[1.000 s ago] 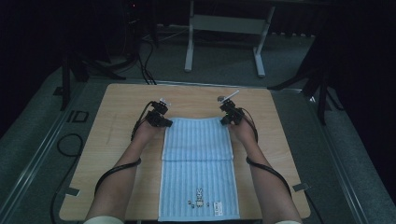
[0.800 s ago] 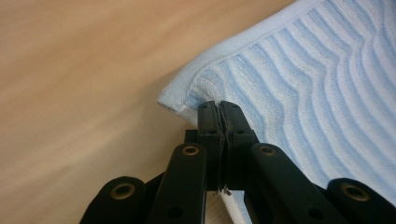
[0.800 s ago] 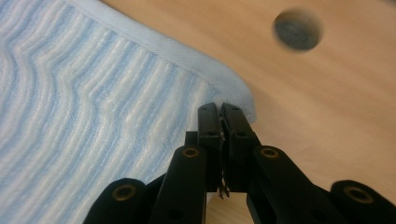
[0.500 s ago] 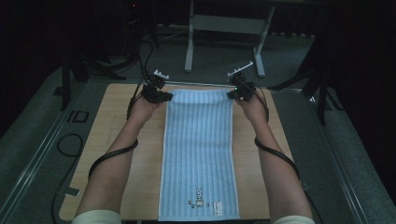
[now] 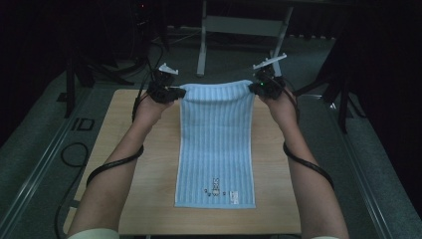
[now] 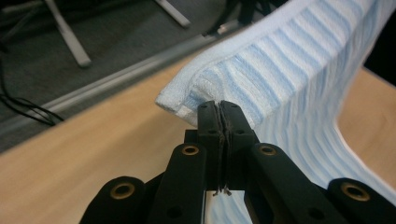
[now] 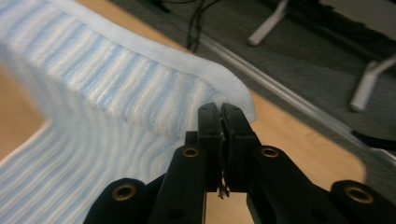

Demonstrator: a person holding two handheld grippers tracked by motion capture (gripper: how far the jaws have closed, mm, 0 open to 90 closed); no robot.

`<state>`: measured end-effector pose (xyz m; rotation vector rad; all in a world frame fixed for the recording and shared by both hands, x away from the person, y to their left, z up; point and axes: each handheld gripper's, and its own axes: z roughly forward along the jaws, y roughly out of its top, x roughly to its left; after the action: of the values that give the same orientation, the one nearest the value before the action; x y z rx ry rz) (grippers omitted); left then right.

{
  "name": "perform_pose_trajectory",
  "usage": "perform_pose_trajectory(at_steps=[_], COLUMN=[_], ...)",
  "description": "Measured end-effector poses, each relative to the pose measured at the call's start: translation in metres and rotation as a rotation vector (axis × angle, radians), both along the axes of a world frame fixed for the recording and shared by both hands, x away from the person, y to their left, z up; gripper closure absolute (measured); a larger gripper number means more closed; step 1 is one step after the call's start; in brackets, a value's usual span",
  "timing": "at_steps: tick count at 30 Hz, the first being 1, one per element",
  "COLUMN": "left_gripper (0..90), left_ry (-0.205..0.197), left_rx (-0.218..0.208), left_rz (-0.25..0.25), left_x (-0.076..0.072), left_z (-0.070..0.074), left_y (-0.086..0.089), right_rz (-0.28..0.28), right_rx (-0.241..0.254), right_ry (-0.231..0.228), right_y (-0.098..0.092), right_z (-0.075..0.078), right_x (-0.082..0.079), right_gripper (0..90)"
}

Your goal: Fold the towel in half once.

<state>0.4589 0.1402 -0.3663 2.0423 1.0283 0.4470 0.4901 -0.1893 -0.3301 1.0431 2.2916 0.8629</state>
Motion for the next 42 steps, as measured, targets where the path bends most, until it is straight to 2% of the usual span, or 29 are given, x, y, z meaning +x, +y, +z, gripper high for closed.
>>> perform_pose_trajectory(at_steps=[1,3,4,8,9,10,11,13,17,20,21,22,26,28,31,33,35,37,38,40,42], left_gripper=[87.2,87.3,87.3,87.2,87.3,87.2,87.2,87.2,87.3,87.2,87.3,87.2,87.2,87.2,87.2,87.2,87.2,87.2,87.2,87.1,87.0], left_ry=[0.009,0.027,0.032,0.065,0.067,0.074,0.063,0.079,0.093,0.105,0.129,0.137,0.217,0.245,0.28,0.305,0.3,0.266,0.243,0.192,0.183], left_rx=[-0.008,-0.065,-0.059,-0.092,-0.089,-0.071,-0.041,-0.052,-0.059,-0.045,-0.041,-0.036,-0.065,-0.045,-0.011,-0.034,-0.032,-0.042,-0.04,-0.048,-0.076], left_rz=[-0.006,-0.017,-0.024,-0.057,-0.063,-0.076,-0.088,-0.111,-0.124,-0.143,-0.159,-0.161,-0.161,-0.164,-0.158,-0.153,-0.146,-0.135,-0.138,-0.143,-0.172], left_x=[-0.004,-0.012,-0.016,-0.037,-0.043,-0.049,-0.056,-0.07,-0.091,-0.107,-0.113,-0.116,-0.123,-0.122,-0.117,-0.111,-0.106,-0.104,-0.105,-0.114,-0.13], left_z=[-0.004,-0.014,-0.02,-0.044,-0.049,-0.054,-0.058,-0.066,-0.079,-0.091,-0.099,-0.104,-0.132,-0.145,-0.161,-0.166,-0.165,-0.156,-0.149,-0.133,-0.121], left_y=[0.001,0.003,0.002,0.002,0.002,0.002,0.0,0.001,0.004,0.005,0.005,0.006,0.011,0.01,0.007,0.006,0.006,0.006,0.005,0.005,0.005], right_rz=[0.018,0.038,0.053,0.094,0.102,0.112,0.119,0.126,0.153,0.18,0.184,0.188,0.199,0.199,0.197,0.188,0.178,0.168,0.168,0.171,0.178], right_rx=[0.007,-0.008,-0.01,-0.013,-0.005,-0.01,-0.021,-0.012,0.022,0.031,0.034,0.036,0.039,0.048,0.031,0.03,0.034,0.037,0.039,0.054,0.08], right_ry=[0.001,0.006,0.004,0.019,0.02,0.024,0.032,0.051,0.09,0.119,0.127,0.13,0.18,0.22,0.241,0.249,0.256,0.245,0.235,0.182,0.127], right_y=[-0.001,-0.002,-0.002,-0.008,-0.011,-0.013,-0.016,-0.022,-0.031,-0.032,-0.032,-0.032,-0.032,-0.031,-0.028,-0.027,-0.028,-0.028,-0.028,-0.03,-0.036], right_z=[-0.004,-0.015,-0.021,-0.044,-0.05,-0.056,-0.062,-0.073,-0.096,-0.115,-0.121,-0.128,-0.15,-0.162,-0.175,-0.18,-0.181,-0.176,-0.169,-0.151,-0.132], right_x=[-0.006,-0.018,-0.025,-0.051,-0.058,-0.065,-0.071,-0.084,-0.109,-0.126,-0.13,-0.136,-0.142,-0.141,-0.137,-0.132,-0.127,-0.122,-0.121,-0.125,-0.139], right_gripper=[87.3,87.2,87.3,87.2,87.3,87.2,87.2,87.2,87.2,87.1,87.1,87.1,87.1,87.1,87.1,87.1,87.2,87.2,87.1,87.2,87.2])
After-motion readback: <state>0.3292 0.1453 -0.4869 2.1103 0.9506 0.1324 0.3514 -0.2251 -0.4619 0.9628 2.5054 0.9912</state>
